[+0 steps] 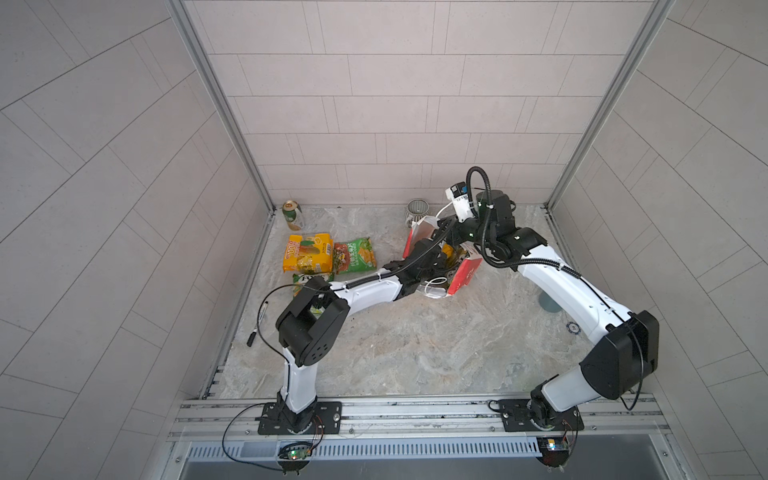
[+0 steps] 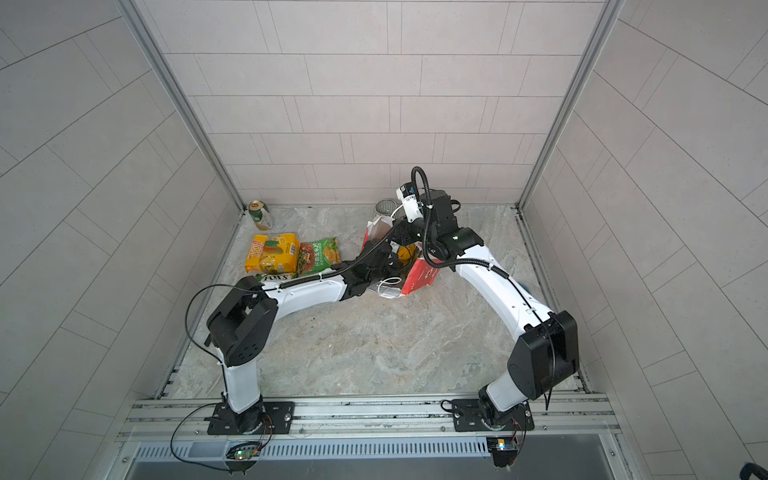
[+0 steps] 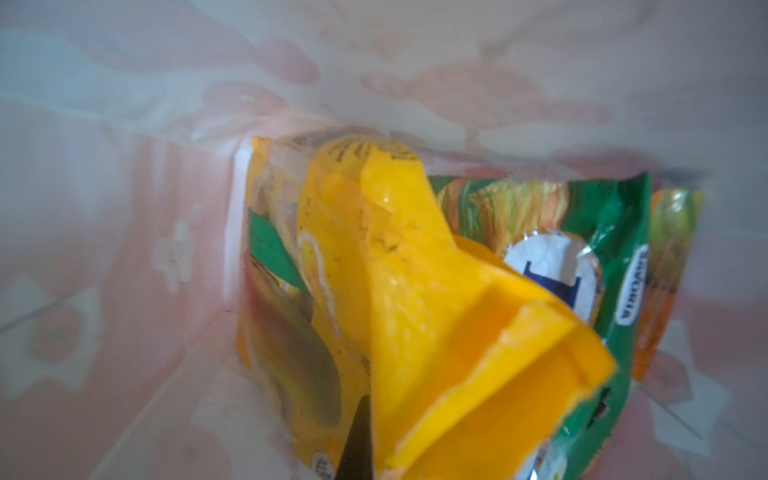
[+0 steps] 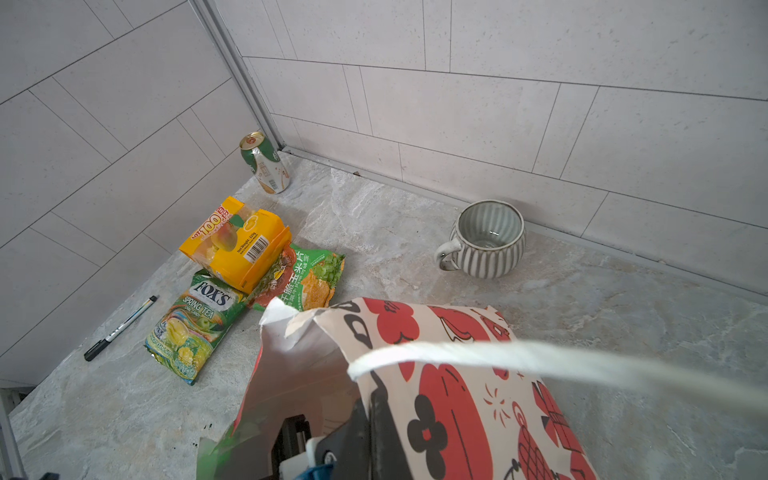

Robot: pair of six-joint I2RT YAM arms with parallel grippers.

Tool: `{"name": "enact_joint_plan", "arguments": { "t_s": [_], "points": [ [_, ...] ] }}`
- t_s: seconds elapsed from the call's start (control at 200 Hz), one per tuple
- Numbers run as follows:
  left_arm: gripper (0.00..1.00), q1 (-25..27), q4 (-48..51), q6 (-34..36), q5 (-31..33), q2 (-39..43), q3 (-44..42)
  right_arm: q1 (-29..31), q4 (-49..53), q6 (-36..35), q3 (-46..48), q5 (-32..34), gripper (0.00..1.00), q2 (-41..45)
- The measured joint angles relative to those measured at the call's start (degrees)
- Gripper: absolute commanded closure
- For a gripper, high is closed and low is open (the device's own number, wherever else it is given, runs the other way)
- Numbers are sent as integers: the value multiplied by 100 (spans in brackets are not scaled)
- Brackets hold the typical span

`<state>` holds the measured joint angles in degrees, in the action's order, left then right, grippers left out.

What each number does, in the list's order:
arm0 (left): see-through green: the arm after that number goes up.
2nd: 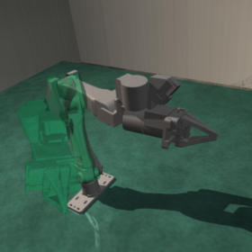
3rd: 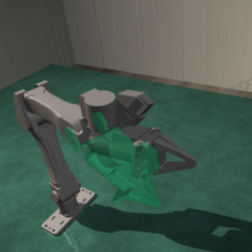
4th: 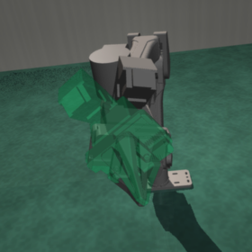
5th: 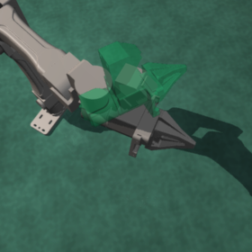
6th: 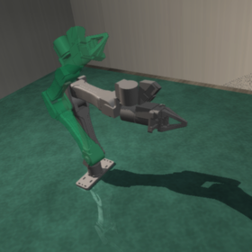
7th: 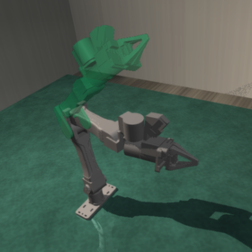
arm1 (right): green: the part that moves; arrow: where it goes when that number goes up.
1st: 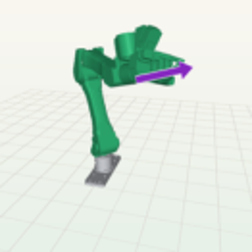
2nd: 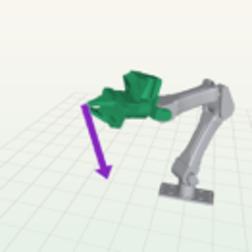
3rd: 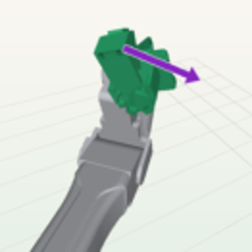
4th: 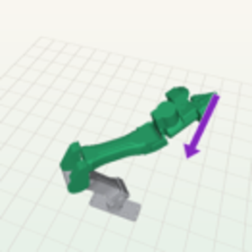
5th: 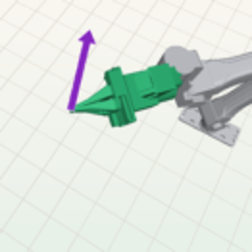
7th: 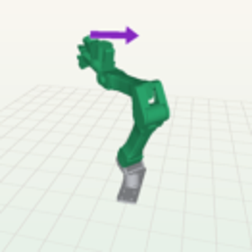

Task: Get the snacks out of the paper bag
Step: 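Grasp the yellow mango packet and lift it out with the left gripper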

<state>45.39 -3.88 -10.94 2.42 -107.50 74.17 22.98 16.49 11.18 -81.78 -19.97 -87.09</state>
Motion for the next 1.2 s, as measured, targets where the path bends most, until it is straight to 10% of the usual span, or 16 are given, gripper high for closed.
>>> {"name": "enact_joint_plan", "arguments": {
  "t_s": [1.196],
  "points": [
    [100,-33,885,428,-898,3713,-612,-164,-70,114,2,138,100,0]
  ]
}}
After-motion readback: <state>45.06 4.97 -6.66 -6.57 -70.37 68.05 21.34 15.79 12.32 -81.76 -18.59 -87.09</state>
